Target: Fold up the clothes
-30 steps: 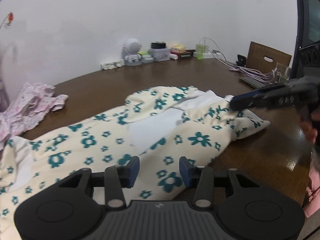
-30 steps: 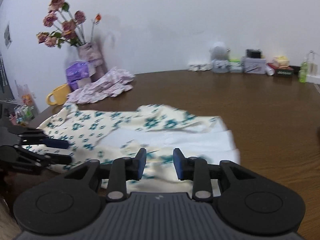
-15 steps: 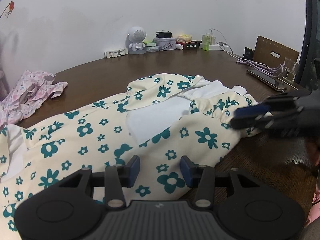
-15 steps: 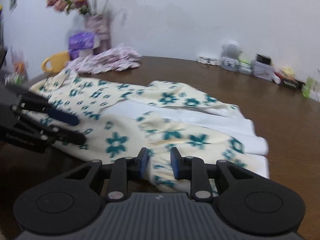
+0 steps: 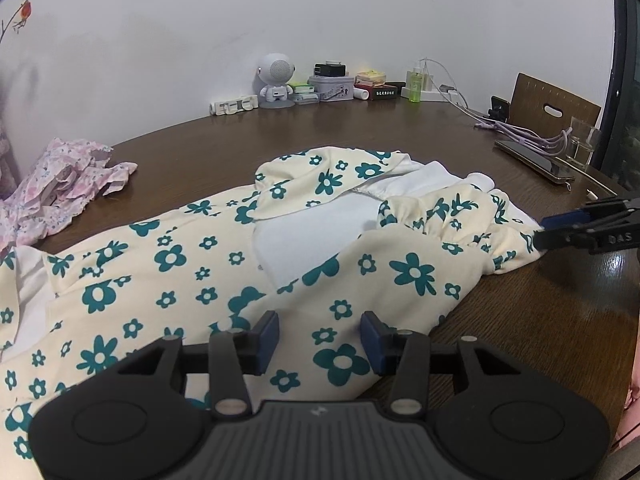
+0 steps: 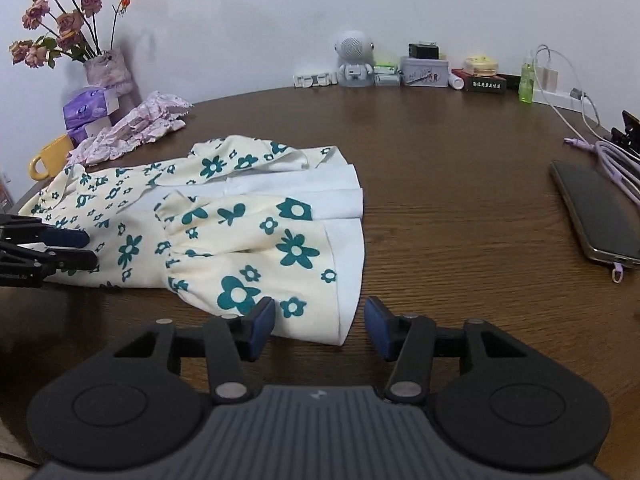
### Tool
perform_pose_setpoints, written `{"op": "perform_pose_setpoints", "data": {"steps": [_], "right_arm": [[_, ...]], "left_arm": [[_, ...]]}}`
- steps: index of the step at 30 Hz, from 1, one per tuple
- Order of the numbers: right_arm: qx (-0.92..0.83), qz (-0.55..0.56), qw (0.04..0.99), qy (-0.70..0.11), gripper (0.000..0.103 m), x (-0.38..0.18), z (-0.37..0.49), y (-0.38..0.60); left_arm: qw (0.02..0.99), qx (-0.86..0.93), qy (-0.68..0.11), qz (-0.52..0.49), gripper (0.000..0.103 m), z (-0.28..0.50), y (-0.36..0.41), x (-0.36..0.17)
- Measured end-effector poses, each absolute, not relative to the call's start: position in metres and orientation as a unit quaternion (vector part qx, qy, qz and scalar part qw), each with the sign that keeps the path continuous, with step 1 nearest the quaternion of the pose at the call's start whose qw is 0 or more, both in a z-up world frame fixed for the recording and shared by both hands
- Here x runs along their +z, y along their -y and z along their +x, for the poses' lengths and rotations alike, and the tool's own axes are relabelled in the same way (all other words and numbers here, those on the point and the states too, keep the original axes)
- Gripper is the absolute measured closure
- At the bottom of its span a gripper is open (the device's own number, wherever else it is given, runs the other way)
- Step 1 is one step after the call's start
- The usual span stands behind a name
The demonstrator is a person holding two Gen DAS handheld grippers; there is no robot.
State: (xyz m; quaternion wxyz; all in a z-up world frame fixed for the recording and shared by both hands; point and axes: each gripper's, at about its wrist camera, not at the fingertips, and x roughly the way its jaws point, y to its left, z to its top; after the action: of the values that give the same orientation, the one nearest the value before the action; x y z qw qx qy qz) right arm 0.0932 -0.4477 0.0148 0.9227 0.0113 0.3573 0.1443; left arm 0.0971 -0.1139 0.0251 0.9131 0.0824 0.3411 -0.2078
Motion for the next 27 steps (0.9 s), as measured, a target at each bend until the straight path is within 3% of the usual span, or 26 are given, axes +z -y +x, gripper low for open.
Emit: {"op": "perform_pose_setpoints", "data": {"steps": [1,2,3,15,27], "right_arm": [[0.146,0.005,0.923,-0.356,0.071,0.014,0.095,0.446],[0.147,0.005,0.922,-0.357,0.093,0.014,0.099,0.445],[0.149,0.007,0.922,-0.358,0.099,0.014,0.103,0.445],[0.142,-0.019,0.929,-0.341,0.101,0.010,0.123,0.444],[0.119,-0.022,0.939,-0.323,0.100,0.006,0.116,0.436]], "left_arm": [[0.913,-0.208,-0.341,0.083,0.059,0.097,0.114,0.025],[0.913,-0.207,-0.341,0.083,0.059,0.097,0.114,0.025],[0.913,-0.207,-0.341,0.084,0.059,0.097,0.114,0.025],[0.921,-0.191,-0.334,0.059,0.059,0.083,0.092,0.033],[0.935,0.040,-0.350,-0.040,0.061,0.012,-0.048,0.051]]}}
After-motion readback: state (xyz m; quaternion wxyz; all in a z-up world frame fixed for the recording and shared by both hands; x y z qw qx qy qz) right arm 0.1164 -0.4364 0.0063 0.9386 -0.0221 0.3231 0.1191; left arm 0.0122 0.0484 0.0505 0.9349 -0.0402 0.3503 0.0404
